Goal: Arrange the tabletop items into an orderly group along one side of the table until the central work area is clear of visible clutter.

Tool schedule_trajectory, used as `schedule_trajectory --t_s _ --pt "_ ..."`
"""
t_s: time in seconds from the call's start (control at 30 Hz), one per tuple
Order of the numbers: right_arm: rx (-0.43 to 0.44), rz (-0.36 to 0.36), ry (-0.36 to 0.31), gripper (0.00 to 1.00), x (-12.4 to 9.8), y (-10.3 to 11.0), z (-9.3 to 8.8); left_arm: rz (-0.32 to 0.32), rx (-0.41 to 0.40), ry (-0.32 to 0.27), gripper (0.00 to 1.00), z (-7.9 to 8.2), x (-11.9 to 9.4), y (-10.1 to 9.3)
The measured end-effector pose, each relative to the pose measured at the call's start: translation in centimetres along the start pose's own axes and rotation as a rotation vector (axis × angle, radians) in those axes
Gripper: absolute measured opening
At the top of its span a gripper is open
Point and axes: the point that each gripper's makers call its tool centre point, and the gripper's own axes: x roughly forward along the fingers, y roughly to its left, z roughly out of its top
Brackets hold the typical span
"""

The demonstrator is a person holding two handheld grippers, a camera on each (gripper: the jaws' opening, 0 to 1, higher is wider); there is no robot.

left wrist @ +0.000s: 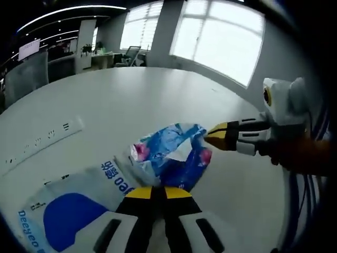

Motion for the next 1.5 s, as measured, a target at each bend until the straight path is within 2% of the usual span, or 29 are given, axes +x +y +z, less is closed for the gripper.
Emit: schedule_trajectory --t_s 0.1,0.2,0.5,0.6,0.7,0.93,1.13,1.27,1.5 --pt "0.003 0.001 -0.002 0.00 0.0 -0.2 0.0 0.012 0.026 -0.003 0.05 0.4 0.0 0.2" --pt "0.016 -0.010 -0.011 0.01 0.1 -0.6 0.1 0.013 0.008 0.000 0.06 0.4 -0.1 0.3" --pt "0.016 -0.014 -0.007 0.11 -0.3 -0.6 -0.4 0.024 0.003 0.003 0.05 0.0 -0.6 0.5" --pt "0.022 -0.010 -0.009 0.14 -0.5 -0.5 -0.6 0.017 0.008 -0.011 0.05 0.2 -0.8 0.3" --pt "0.037 0.003 -0.019 0.20 -1.1 -0.1 -0.4 0.009 0.028 -0.017 0.09 0.2 -1.1 -0.1" --pt "0.041 0.046 -0.047 0.30 -2.5 1.4 -0.2 0.000 0.034 -0.038 0.12 0.1 -2.4 -0.4" --pt "0.031 0.093 -0.061 0.40 -4.6 4.0 -0.1 -0.001 0.055 -0.063 0.17 0.3 -4.1 -0.7" --pt "0.034 0.102 -0.076 0.45 -6.4 5.8 0.2 -0.007 0.057 -0.053 0.22 -0.3 -5.2 -0.5" --pt "0.007 0.156 -0.035 0.51 -8.5 8.8 -0.9 -0.024 0.114 -0.005 0.26 -2.6 -7.1 -1.0"
